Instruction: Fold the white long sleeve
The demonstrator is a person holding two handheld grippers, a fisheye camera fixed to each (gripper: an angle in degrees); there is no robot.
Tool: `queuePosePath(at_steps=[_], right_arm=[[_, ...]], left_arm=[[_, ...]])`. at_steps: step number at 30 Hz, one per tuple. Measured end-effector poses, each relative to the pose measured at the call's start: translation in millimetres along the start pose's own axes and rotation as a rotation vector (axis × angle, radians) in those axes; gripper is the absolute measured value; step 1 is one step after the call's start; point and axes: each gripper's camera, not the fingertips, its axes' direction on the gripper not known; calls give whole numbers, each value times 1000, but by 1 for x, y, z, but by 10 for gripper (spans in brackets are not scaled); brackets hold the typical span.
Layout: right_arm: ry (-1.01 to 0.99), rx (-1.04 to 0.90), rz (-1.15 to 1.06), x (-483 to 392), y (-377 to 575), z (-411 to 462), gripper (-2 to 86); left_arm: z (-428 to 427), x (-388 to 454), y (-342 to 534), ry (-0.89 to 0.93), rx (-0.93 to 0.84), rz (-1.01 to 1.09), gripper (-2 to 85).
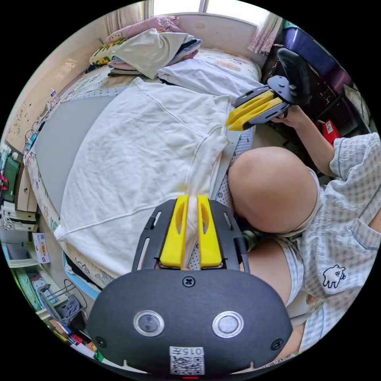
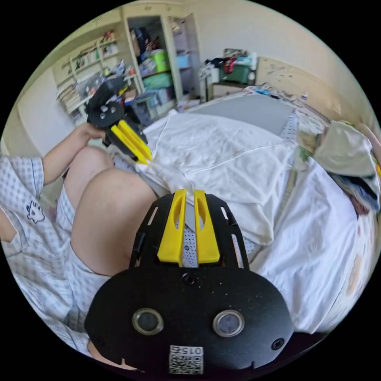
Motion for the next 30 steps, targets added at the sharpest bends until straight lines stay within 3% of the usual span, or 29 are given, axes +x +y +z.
queuePosePath(at_steps=[2,5,14,20,24,30], right_arm=[[83,111,171,25,51,-15,53],[205,92,272,44,99,-7,70],[187,62,276,56,149,48,86],[146,107,265,56,178,54,18],[139,144,268,57,192,47,7],[140,231,293,59,195,21,2]], left_arm=[[-20,-11,-16,-26,59,-29,41],[-47,-30,-57,-52,146,-75,62],[-49,-95,-234,37,339,-267,87],[5,-115,-335,-65,216,-315,93],[28,-129,-360,-60,161,-381,101],[8,-134,-365,-99,159,-367,41]])
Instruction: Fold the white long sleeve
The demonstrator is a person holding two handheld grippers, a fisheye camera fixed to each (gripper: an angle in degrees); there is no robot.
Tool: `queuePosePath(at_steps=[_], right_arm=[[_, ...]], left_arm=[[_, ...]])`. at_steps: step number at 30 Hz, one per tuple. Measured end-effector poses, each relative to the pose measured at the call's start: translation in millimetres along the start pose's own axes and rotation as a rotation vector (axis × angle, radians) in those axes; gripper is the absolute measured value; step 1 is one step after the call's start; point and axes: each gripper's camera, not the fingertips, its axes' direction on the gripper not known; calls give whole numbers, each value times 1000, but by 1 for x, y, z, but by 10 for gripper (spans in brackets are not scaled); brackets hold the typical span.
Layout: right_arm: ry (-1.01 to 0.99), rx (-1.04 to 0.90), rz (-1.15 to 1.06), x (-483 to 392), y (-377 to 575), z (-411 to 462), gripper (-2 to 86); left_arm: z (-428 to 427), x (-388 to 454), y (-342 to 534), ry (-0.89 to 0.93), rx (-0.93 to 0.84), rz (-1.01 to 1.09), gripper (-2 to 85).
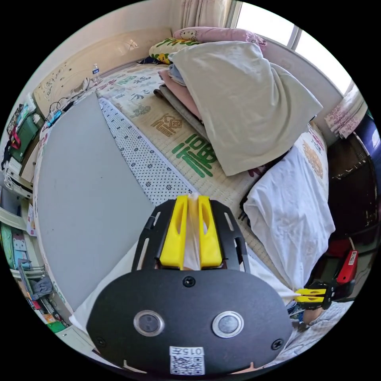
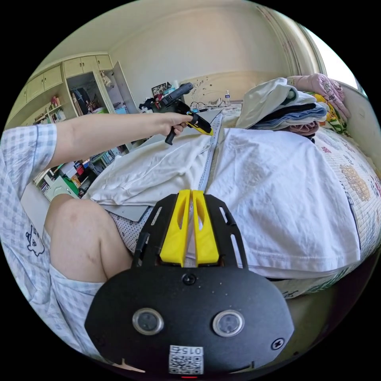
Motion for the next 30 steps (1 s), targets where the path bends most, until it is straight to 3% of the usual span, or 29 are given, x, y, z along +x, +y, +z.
queuePosePath(at_steps=[7,12,19,24,30], right_arm=[[47,226,-67,-42,-59,-83,1],[-214,268,-203,-107,-123,-112,0],[-361,81,-559,-276,-227,-69,-1],[-415,-99,-736,-371,-296,-30,-1],[-350,-392,-937,-471,-359,27,-1]], left_arm=[[-126,-48,27,230,372,-80,21],[-206,-101,83,351,563,-114,17],[-270,-225,206,407,703,-355,13],[-279,-295,279,342,679,-470,12],[-243,-365,339,409,603,-650,15]])
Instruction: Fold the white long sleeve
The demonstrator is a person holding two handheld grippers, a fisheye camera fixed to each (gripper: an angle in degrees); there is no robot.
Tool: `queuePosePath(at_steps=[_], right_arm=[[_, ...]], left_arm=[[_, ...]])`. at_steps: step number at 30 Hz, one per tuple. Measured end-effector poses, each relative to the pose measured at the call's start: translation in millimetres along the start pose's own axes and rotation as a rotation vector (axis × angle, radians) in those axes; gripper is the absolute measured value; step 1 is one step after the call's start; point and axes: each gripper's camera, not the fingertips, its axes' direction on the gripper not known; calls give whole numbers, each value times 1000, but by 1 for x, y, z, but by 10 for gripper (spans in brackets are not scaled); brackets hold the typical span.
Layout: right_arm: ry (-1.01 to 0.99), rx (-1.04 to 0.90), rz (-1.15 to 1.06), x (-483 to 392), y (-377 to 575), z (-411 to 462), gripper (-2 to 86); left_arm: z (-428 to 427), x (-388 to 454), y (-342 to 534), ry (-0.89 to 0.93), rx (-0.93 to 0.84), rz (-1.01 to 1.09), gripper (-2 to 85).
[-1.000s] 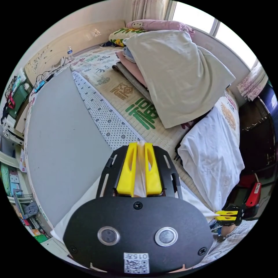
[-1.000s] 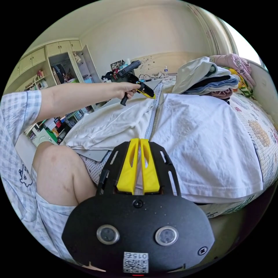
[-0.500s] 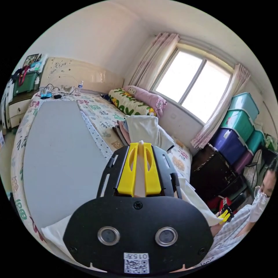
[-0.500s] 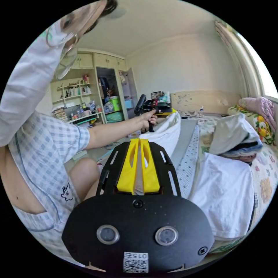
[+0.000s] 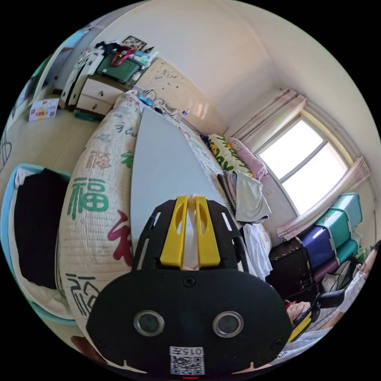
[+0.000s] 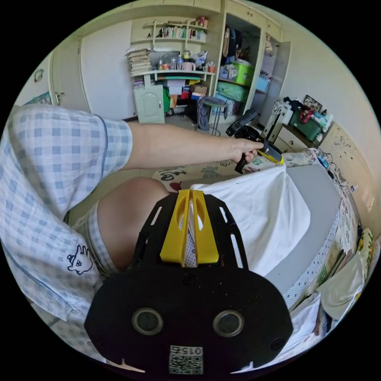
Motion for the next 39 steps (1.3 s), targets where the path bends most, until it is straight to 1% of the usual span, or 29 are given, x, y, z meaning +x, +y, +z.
queuePosePath(at_steps=[2,5,9,10,12,15,17,18,20,21,23,25,27,29,31,33,35,39], right_arm=[[-9,-109,-53,4,-38,8,-1],[-8,-179,-90,9,-75,9,-1],[-3,-252,-120,12,-106,1,0],[-16,-261,-124,12,-114,-6,0],[-82,-217,-111,13,-126,-31,1],[-72,-153,-62,22,-142,-84,21],[-17,-111,2,38,-149,-133,51],[5,-106,14,42,-150,-144,53],[113,-106,48,57,-156,-176,59],[127,-111,54,60,-159,-180,60],[104,-217,35,70,-177,-176,66],[108,-304,17,74,-187,-164,78],[125,-351,15,76,-191,-159,95],[119,-348,-18,73,-187,-164,101],[133,-325,-41,72,-182,-170,88],[114,-300,-55,72,-180,-178,76],[86,-286,-86,70,-189,-197,30],[89,-262,-135,61,-189,-228,3]], left_arm=[[-9,-20,2,14,17,-50,13],[-30,-29,1,-21,56,-61,7],[-54,-20,-3,16,59,-19,27],[-58,-13,-4,29,39,-5,36],[-62,0,-5,34,23,9,47],[-71,25,-4,9,33,0,54],[-79,40,-4,-16,38,-47,53],[-80,44,-4,-23,39,-63,52],[-87,56,-3,-52,71,-109,51],[-87,58,-2,-67,78,-117,50],[-80,65,-5,-146,59,-156,50],[-72,65,-11,-163,45,-201,52],[-62,68,-17,-167,22,-183,58],[-46,74,-21,-271,-18,-81,65],[-37,73,-21,-360,-29,-34,71],[-32,72,-30,-355,-75,-9,75],[-28,74,-36,-349,-90,23,77],[-24,72,-41,-349,-103,31,74]])
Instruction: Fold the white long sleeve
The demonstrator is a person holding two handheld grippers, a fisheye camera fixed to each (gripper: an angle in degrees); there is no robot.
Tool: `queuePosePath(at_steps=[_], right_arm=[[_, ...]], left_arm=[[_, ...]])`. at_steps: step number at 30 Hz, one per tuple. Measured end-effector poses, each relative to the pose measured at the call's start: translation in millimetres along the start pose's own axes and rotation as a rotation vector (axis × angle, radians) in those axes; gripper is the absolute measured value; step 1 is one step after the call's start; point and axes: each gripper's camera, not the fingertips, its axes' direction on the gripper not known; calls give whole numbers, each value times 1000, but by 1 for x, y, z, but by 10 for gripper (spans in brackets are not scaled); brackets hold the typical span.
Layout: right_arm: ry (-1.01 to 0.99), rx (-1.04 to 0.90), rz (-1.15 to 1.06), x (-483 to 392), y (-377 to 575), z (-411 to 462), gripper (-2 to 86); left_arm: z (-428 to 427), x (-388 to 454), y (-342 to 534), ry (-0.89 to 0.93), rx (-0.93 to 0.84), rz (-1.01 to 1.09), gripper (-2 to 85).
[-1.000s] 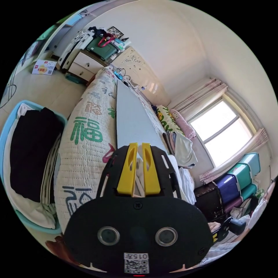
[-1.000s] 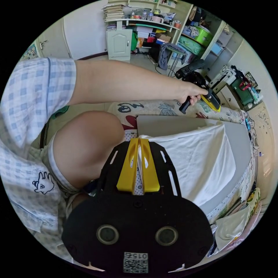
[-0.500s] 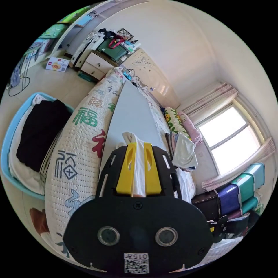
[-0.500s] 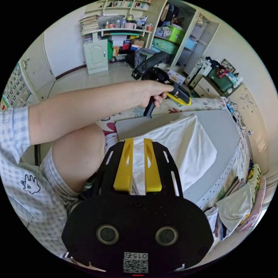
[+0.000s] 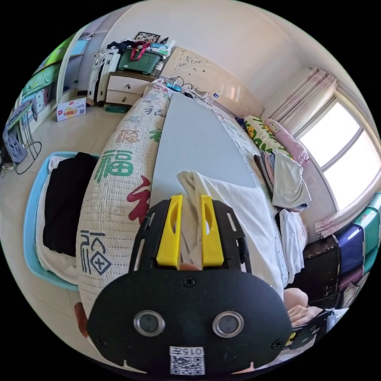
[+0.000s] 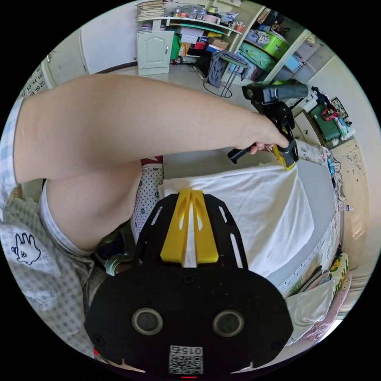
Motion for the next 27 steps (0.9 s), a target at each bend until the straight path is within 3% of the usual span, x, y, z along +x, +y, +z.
queuePosePath(at_steps=[6,13,18,27], right_arm=[[-32,75,24,-4,29,-40,-4],[30,116,17,-17,47,-76,-4],[23,107,28,-17,59,-82,-4],[8,98,20,-19,81,-87,-4]], left_arm=[[-12,-4,-7,86,-46,63,21],[-25,-29,-4,101,-22,-20,90],[-29,-59,0,310,42,-148,88],[-35,-76,5,340,30,-134,54]])
